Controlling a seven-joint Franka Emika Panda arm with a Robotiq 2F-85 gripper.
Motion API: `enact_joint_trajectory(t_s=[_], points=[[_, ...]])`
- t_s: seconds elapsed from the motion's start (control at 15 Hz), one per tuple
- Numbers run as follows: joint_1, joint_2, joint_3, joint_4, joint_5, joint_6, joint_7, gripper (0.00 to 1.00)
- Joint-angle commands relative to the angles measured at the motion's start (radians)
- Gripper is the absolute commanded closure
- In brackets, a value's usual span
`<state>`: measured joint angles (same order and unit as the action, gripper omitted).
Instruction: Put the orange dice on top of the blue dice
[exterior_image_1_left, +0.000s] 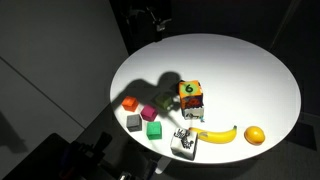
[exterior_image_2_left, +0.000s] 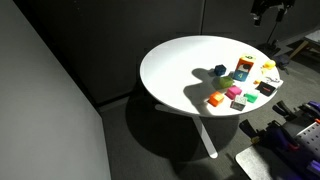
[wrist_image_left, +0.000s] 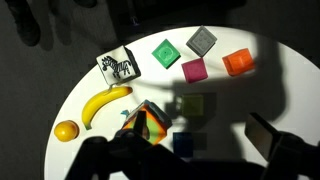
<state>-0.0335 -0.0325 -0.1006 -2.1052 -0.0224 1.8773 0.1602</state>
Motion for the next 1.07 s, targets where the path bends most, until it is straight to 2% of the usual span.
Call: enact_joint_trajectory(t_s=[0.0,0.8,1.0], points=[[-0.019,-0.087,0.008,-0.050,0.003,0.018,-0.065,0.00],[-0.012,-0.202,0.034,-0.035,0.000,-0.005,-0.072,0.00],[-0.015,-0.183,0.040,-0.023,0.002,-0.001,-0.054,0.00]])
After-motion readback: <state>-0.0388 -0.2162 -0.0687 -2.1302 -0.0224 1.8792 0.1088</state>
